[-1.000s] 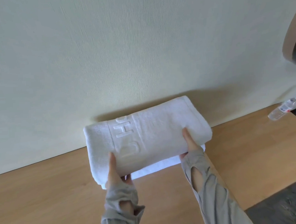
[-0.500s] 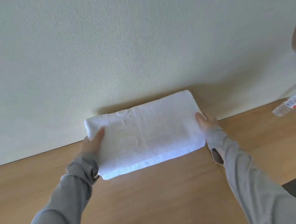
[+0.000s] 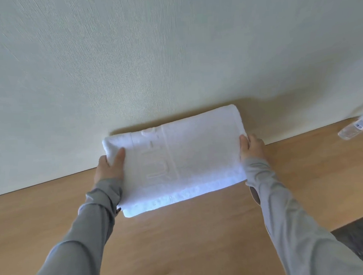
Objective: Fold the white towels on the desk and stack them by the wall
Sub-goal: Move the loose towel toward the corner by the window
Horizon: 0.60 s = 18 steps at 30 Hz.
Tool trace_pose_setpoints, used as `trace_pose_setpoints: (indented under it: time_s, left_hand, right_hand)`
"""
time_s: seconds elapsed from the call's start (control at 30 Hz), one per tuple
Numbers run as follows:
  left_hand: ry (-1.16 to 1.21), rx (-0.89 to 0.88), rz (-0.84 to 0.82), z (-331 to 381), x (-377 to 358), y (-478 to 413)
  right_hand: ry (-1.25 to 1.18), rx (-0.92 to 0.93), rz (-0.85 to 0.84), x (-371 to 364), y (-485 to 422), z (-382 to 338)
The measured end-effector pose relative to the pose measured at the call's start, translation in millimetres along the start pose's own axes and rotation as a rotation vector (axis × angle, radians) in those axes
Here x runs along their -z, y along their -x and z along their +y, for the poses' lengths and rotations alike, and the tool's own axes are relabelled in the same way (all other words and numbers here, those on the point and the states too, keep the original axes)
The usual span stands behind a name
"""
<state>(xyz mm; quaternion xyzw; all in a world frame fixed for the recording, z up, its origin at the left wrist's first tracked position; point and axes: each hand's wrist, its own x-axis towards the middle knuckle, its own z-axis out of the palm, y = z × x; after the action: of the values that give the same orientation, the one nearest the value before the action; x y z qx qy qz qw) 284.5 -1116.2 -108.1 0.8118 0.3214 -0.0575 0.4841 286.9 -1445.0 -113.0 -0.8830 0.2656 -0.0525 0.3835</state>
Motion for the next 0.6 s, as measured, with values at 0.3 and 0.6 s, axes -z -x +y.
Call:
trace_pose_setpoints:
  time_s: [0.3,0.6]
  left_hand:
    - [-0.808,-1.016,0.059,39.8,-58.3,85.9]
    - [-1.001,-0.856,-0.032,13.2,-41.5,38.7]
  right_hand:
    - [0.378,0.889,0.253,-19.0,41.5,-43.7]
    - [0.699,0.685,-0.213,-23.7,11.0,-23.2]
